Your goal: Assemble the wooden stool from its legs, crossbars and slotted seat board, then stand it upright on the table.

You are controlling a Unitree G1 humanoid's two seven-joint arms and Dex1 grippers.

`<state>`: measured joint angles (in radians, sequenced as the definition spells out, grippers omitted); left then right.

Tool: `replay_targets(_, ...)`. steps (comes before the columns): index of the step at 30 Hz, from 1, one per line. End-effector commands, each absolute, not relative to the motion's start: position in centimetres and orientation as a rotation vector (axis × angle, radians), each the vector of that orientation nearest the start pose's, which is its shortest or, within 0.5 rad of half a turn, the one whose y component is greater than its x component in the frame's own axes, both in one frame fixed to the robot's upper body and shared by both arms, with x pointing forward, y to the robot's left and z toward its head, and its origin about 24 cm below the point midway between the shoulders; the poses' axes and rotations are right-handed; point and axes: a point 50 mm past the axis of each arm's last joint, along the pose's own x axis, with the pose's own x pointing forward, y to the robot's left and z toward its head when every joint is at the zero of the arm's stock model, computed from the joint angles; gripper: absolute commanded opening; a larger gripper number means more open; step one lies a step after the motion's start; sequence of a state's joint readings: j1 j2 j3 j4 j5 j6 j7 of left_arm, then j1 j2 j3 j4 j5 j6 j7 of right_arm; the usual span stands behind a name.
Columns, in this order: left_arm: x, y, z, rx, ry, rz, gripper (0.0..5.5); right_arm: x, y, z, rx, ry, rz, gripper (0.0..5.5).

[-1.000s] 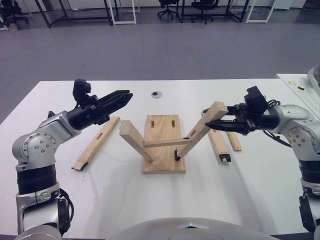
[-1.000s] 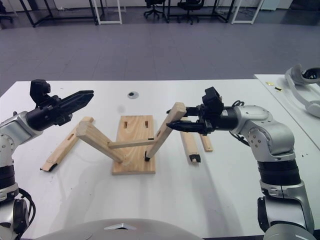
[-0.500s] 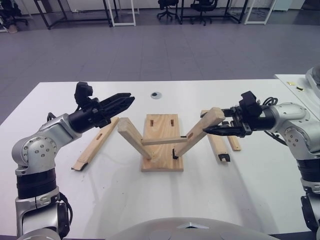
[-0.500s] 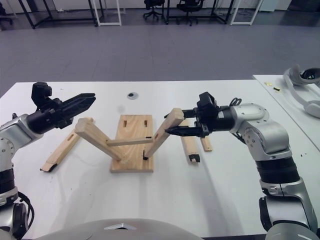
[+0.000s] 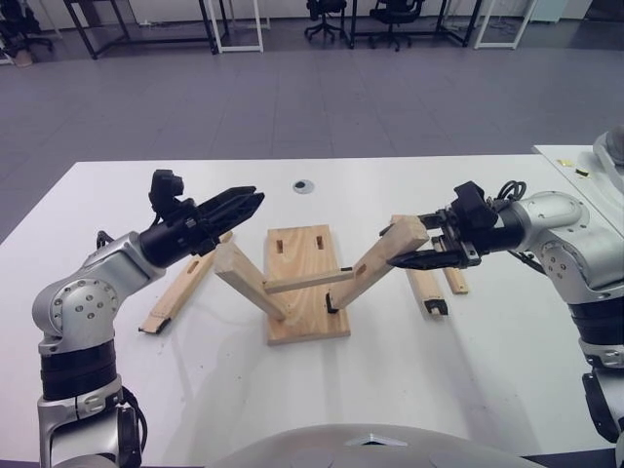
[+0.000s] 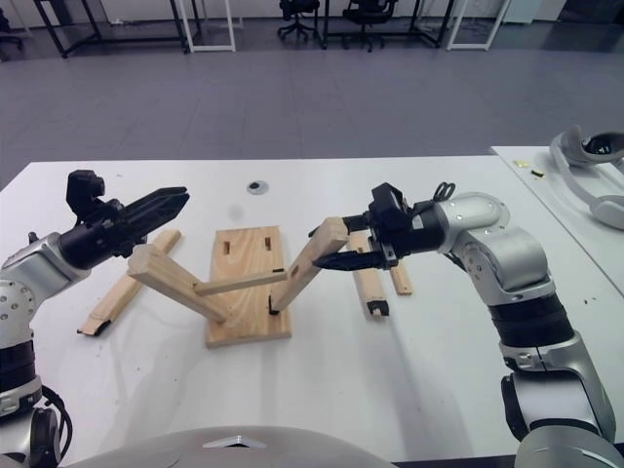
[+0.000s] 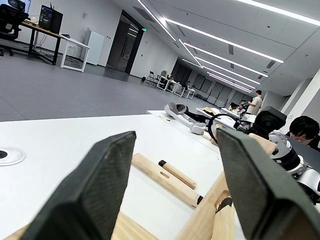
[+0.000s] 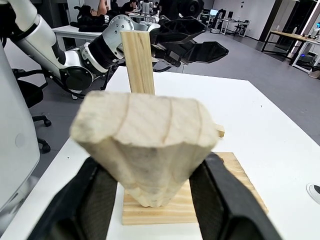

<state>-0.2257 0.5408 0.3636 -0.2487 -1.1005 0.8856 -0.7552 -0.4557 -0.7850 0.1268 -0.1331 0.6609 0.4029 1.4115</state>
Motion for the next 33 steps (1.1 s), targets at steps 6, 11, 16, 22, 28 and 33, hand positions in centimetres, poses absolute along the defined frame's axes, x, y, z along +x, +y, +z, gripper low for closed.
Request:
replay_targets(6, 24.5, 20.9, 16.6, -0.531, 0.013, -0.973, 2.94, 25.7, -15.8, 15.1, -0.259, 0.304, 1.695, 2.07)
replay_targets(11, 24.2, 20.8, 15.9, -0.543, -0.007, -0.938, 2.94, 26.6, -15.3, 15.4, -0.295, 0.351, 1.727, 2.07)
replay_targets(16, 24.2, 21.0, 13.7, -0.494, 0.013, -0.801, 2.94, 26.9, -14.5, 15.7, -0.332, 0.361, 1.765, 2.07)
replay_targets(22, 25.5, 20.8, 12.0, -0.339, 0.038, -0.557, 2.94, 27.2, -13.5, 16.0, -0.356, 0.384, 1.784, 2.07)
replay_targets(28, 26.8, 20.9, 12.9, -0.245, -0.086, -0.168, 2.94, 27.6, -12.4, 16.6, -0.374, 0.42, 1.81, 2.07)
replay_targets(33, 27.3, 18.6, 11.5, -0.251, -0.059, -0.071, 2.94, 28.1, -11.6, 18.4, -0.429, 0.42, 1.855, 2.07)
